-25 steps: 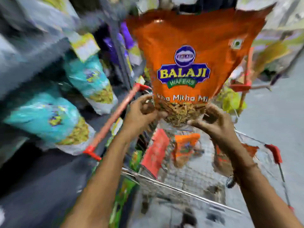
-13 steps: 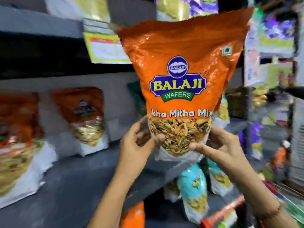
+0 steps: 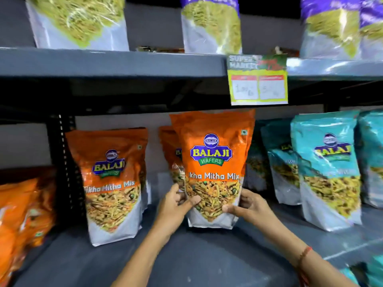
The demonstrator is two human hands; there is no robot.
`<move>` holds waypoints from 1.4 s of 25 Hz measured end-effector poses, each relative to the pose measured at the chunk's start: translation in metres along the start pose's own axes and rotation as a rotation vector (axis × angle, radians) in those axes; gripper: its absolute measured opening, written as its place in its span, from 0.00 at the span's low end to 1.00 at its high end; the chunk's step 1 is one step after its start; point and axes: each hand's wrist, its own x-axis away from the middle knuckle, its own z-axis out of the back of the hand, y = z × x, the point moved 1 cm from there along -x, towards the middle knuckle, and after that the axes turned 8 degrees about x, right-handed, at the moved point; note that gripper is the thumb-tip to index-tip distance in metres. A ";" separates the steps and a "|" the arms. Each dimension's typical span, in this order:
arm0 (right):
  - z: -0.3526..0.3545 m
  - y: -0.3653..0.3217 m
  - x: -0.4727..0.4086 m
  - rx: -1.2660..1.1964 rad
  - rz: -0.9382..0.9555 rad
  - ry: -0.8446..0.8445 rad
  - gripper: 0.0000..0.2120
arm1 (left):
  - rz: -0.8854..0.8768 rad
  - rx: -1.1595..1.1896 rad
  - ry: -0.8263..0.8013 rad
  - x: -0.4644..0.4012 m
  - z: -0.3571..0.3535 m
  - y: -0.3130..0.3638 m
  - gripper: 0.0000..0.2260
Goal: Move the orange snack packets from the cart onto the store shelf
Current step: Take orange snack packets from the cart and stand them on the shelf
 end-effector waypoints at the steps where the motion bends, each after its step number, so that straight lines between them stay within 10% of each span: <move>1: -0.001 0.004 -0.008 -0.021 -0.024 -0.024 0.26 | 0.019 -0.007 0.002 -0.006 0.002 -0.005 0.20; 18: -0.012 0.017 -0.035 -0.051 -0.194 -0.170 0.22 | 0.121 -0.199 0.147 -0.014 0.005 -0.029 0.29; 21: -0.008 0.001 -0.020 -0.077 -0.181 -0.020 0.26 | 0.055 -0.208 0.214 -0.008 0.002 -0.018 0.40; 25: 0.002 -0.023 0.015 -0.026 -0.137 0.302 0.41 | -0.204 -0.015 0.270 0.016 -0.029 0.027 0.28; 35: 0.112 -0.099 0.165 -0.028 0.029 0.833 0.26 | -0.237 0.569 -0.307 0.079 -0.232 0.073 0.20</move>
